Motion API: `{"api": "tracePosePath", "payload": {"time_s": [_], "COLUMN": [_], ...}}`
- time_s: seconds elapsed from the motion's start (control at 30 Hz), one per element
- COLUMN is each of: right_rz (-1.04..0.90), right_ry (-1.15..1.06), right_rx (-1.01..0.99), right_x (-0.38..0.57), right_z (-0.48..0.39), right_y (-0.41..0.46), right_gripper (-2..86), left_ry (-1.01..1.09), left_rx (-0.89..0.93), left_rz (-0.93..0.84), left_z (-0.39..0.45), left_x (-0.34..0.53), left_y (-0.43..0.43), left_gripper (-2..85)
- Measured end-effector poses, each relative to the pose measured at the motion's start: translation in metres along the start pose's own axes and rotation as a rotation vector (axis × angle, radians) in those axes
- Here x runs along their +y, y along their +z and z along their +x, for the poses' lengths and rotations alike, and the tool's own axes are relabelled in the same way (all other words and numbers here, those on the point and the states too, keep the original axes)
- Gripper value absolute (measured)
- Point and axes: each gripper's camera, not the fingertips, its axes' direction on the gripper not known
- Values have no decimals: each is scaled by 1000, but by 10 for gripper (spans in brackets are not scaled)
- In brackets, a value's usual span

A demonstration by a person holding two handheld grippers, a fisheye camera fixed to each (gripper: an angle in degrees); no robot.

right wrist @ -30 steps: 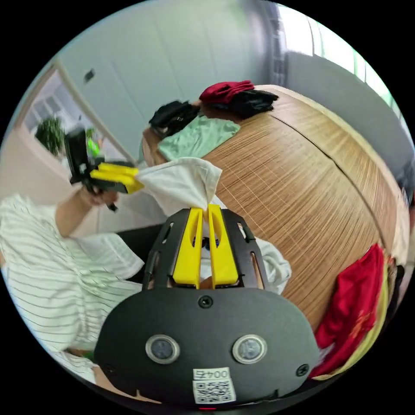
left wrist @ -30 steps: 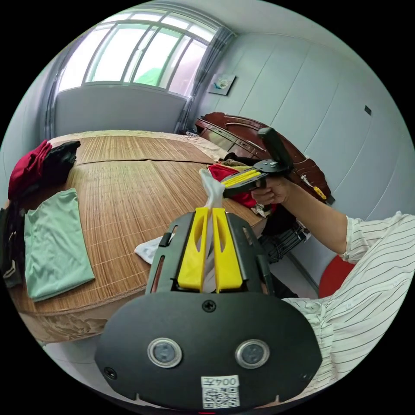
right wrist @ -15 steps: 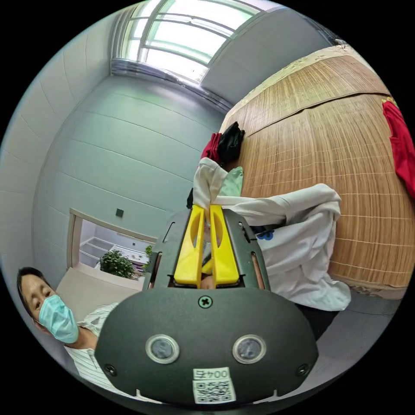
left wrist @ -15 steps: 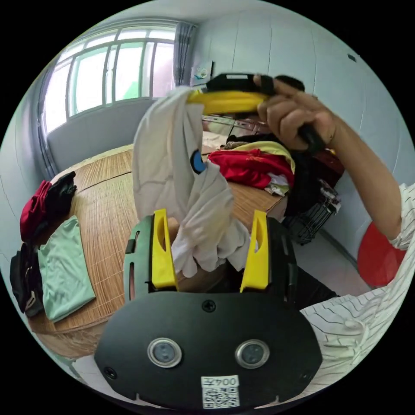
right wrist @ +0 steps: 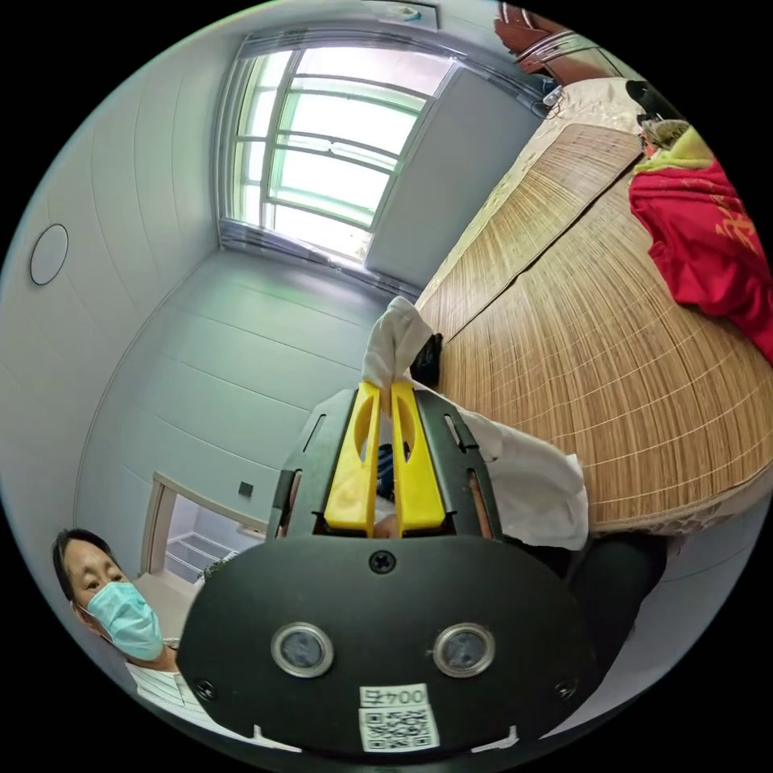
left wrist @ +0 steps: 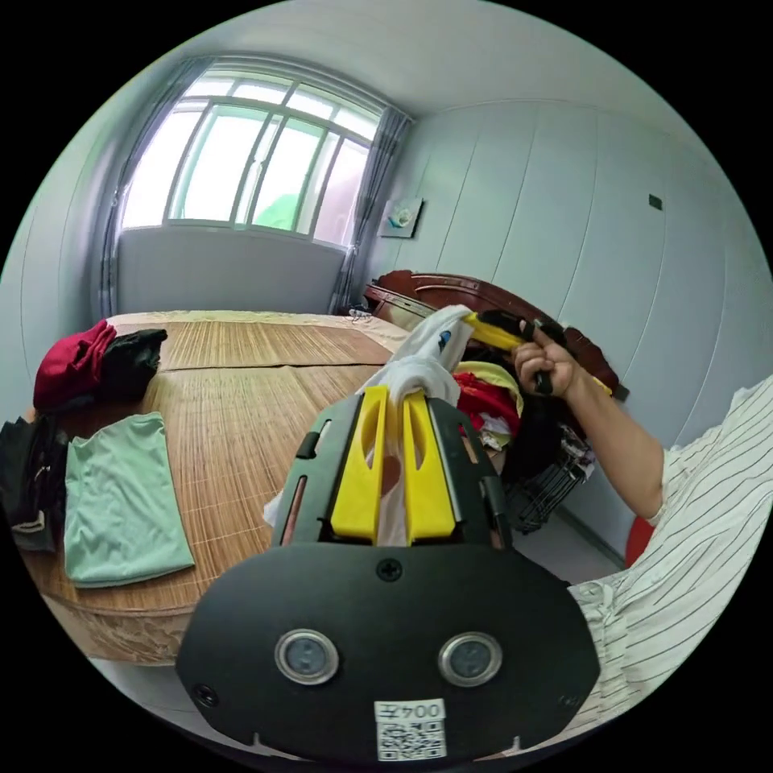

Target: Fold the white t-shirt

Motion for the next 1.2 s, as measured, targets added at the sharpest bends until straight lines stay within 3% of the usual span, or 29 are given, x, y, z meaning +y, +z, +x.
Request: {"api": "tracePosePath", "payload": {"time_s": [0.13, 0.3, 0.5, 0.57, 0.73, 0.87, 0.93, 1.0, 1.07, 1.13, 1.2], "right_rz": [37, 155, 374, 405, 369, 275, 217, 133, 81, 82, 114], "right_ry": [42, 128, 265, 285, 345, 351, 320, 213, 143, 116, 128], "right_rx": [-25, -22, 38, 30, 96, 160, 233, 449, 569, 575, 513], "right_x": [7, 28, 58, 63, 65, 62, 60, 54, 53, 57, 66], "right_z": [18, 54, 105, 123, 154, 176, 174, 156, 143, 136, 137], "right_y": [-24, -72, -130, -139, -112, -80, -71, -64, -60, -66, -80], "right_gripper": [32, 32, 31, 31, 33, 42, 57, 89, 109, 117, 113], "left_ry": [-145, -175, -361, -376, -293, -346, -192, -103, -132, -288, -267], "left_rx": [139, 182, 72, 14, -186, -214, -421, -453, -298, -119, -166], "left_rz": [70, 108, 189, 122, -197, -409, -511, -454, -329, -251, -299], "left_z": [-49, -85, -148, -162, -165, -183, -168, -154, -155, -179, -181], "left_x": [2, 9, 27, 28, 15, 26, 21, 14, 9, 11, 9], "left_y": [-37, -77, -118, -110, -17, 49, 73, 73, 61, 52, 55], "left_gripper": [4, 6, 13, 14, 15, 20, 33, 52, 73, 99, 110]}}
